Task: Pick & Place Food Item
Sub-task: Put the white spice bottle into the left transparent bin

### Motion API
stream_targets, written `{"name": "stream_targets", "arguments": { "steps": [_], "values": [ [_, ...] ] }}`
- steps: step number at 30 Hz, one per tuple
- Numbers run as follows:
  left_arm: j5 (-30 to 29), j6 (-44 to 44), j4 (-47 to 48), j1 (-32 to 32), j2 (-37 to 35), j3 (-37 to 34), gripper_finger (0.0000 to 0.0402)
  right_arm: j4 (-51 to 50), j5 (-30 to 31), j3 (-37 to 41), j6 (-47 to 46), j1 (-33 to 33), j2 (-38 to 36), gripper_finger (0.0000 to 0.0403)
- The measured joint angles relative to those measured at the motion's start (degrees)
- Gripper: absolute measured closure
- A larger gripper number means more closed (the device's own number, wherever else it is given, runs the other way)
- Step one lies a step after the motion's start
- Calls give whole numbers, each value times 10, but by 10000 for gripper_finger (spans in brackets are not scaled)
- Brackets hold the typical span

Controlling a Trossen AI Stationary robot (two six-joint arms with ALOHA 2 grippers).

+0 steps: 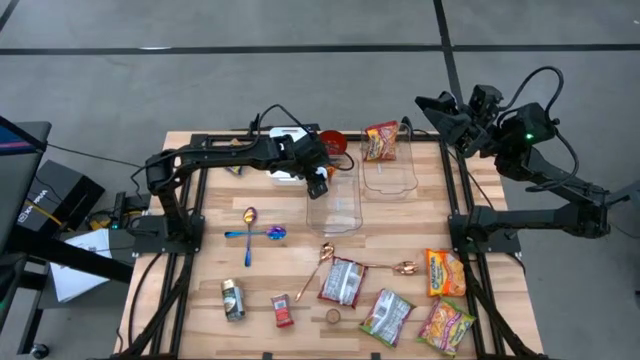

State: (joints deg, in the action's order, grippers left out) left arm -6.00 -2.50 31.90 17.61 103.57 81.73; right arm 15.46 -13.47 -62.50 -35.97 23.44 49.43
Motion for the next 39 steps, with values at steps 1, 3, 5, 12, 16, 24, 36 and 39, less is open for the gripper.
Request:
{"name": "stream_targets", "arguments": {
  "steps": [1, 3, 5, 12, 16, 24, 36, 39],
  "values": [
    [0, -3, 0, 0, 0, 0, 201, 0, 0, 0, 0, 0, 0, 159],
    [0, -7, -2, 0, 0, 0, 201, 0, 0, 0, 3, 0, 0, 159],
    [0, -13, -24, 0, 0, -11, 201, 0, 0, 0, 4, 0, 0, 159],
    [11, -41, -51, -4, 0, -50, 199, 0, 0, 0, 4, 0, 0, 159],
    [14, -40, -51, -5, 0, -50, 200, 0, 0, 0, 4, 0, 0, 159],
    [15, -35, -39, 5, 0, -50, 200, -1, 0, 0, 4, 0, 0, 159],
    [29, -23, -32, 5, 0, -50, 193, -3, 0, 0, 0, 0, 0, 159],
    [29, -23, -33, 5, 0, -50, 184, -3, 0, 0, 0, 0, 0, 159]
  ]
}}
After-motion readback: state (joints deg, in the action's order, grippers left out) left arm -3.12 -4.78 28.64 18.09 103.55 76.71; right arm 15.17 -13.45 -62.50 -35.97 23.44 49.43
